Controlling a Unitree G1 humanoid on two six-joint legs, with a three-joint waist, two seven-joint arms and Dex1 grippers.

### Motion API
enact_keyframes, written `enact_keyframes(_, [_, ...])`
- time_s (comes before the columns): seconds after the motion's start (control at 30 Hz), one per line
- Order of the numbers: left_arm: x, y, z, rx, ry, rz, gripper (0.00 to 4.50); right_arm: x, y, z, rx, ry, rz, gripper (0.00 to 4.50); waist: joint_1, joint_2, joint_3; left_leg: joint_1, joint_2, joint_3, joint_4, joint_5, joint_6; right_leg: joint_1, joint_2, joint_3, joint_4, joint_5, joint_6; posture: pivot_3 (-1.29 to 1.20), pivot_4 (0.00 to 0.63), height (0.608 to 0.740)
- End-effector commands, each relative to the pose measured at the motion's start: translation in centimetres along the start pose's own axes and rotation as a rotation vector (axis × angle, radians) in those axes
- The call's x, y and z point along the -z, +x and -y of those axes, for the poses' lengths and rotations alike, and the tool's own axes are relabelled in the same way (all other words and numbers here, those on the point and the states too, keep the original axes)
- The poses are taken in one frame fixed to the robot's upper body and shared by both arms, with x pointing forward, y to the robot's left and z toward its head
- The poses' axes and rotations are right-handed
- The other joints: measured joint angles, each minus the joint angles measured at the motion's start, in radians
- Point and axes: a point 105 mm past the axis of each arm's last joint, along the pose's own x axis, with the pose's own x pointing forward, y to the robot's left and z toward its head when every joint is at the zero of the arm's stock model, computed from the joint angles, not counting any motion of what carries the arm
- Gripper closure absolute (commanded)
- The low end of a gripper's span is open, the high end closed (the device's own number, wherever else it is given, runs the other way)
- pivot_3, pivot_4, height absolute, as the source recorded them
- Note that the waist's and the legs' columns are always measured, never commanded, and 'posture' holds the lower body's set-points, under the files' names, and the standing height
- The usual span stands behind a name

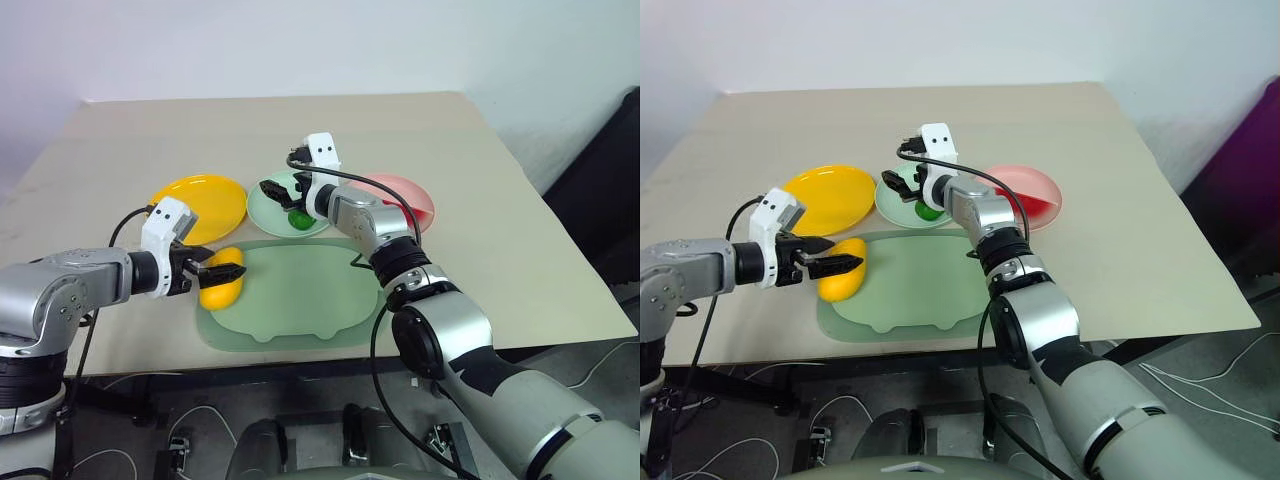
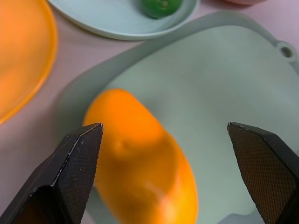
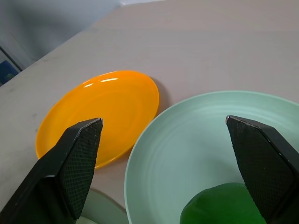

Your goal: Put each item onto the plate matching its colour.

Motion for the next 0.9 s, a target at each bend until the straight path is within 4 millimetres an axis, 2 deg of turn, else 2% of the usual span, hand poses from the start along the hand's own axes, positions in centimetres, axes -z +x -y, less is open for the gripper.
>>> enact_keyframes(0.03, [-1.2,-0.5,-0.3,-0.050,0.032,0.016,0.00,-1.6,-0.1,-0.4,-0.009,-0.008,0.047,0.02,0.000,0.000,0.000,0.000,0.000,0.000,0.000,0.000,0.000,0.000,0.000,0.000,0.000,0.000,0.000,0.00,0.150,0.740])
enact_keyframes(0.1, [-1.2,-0.6,-0.4,-0.064,0.028,0.006,0.00,-1.1,0.0,-0.3,-0.007,0.015,0.011,0.02,-0.001,0.000,0.000,0.000,0.000,0.000,0.000,0.000,0.000,0.000,0.000,0.000,0.000,0.000,0.000,0.00,0.150,0.740])
enact_keyframes(0.17, [-1.3,-0.5,0.2,-0.034,0.031,0.005,0.00,-0.4,-0.1,-1.1,-0.077,-0.017,-0.053,0.02,0.000,0.000,0.000,0.000,0.000,0.000,0.000,0.000,0.000,0.000,0.000,0.000,0.000,0.000,0.000,0.00,0.150,0.740])
enact_keyframes(0.33, [-1.0,-0.3,0.8,-0.010,0.029,-0.003,0.00,-1.3,-1.4,-0.1,-0.127,-0.108,-0.050,0.02,0.002,0.000,0.000,0.000,0.000,0.000,0.000,0.000,0.000,0.000,0.000,0.000,0.000,0.000,0.000,0.00,0.150,0.740])
enact_keyframes(0.57, [-0.7,-0.7,0.8,-0.010,0.012,-0.010,0.00,-2.1,-5.8,1.2,-0.317,-0.199,-0.099,0.02,0.005,-0.002,-0.001,0.000,-0.002,-0.001,0.001,0.000,0.000,0.002,-0.001,0.000,-0.001,-0.001,-0.002,0.00,0.150,0.740])
enact_keyframes(0.73, [-0.7,-0.7,0.8,-0.010,0.005,-0.008,0.00,-0.1,-8.9,0.3,-0.456,-0.333,-0.210,0.02,0.003,-0.004,-0.002,0.002,-0.001,-0.001,0.000,0.000,0.000,0.002,0.001,0.000,0.000,-0.001,-0.001,0.00,0.150,0.740])
enact_keyframes(0.9, [-0.5,-0.9,0.5,-0.028,-0.013,-0.025,0.00,1.2,-10.4,-0.5,-0.514,-0.372,-0.251,0.02,0.004,-0.004,-0.002,0.002,-0.001,-0.002,0.000,-0.001,-0.003,0.002,0.002,0.000,0.000,-0.002,-0.002,0.00,0.150,0.740])
